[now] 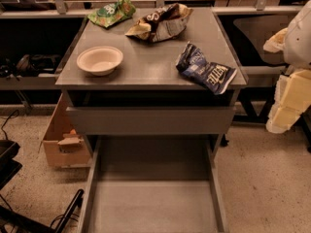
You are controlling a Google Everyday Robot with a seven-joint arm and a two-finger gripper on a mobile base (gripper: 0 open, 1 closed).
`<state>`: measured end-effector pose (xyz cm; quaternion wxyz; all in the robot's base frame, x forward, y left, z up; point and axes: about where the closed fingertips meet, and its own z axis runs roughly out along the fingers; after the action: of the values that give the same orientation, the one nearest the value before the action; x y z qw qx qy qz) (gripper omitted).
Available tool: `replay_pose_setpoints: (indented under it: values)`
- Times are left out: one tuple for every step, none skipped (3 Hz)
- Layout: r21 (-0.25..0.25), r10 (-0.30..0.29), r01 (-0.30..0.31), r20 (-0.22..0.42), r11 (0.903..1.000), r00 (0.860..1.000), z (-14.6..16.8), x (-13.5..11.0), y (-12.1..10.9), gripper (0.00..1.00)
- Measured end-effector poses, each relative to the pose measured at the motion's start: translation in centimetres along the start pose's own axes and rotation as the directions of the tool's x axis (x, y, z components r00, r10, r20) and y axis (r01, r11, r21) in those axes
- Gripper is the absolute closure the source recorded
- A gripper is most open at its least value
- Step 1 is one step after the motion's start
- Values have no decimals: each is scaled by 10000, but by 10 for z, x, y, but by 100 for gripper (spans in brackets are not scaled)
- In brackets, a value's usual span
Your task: Place brown chip bag into middle drawer
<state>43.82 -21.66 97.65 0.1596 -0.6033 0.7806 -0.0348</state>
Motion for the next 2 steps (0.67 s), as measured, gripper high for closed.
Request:
replay_pose_setpoints:
  values:
    - [0, 0, 0, 0, 10000, 10000, 0, 0, 0, 0]
    - [419, -239, 228, 250, 9989, 9994, 10, -12, -17, 0]
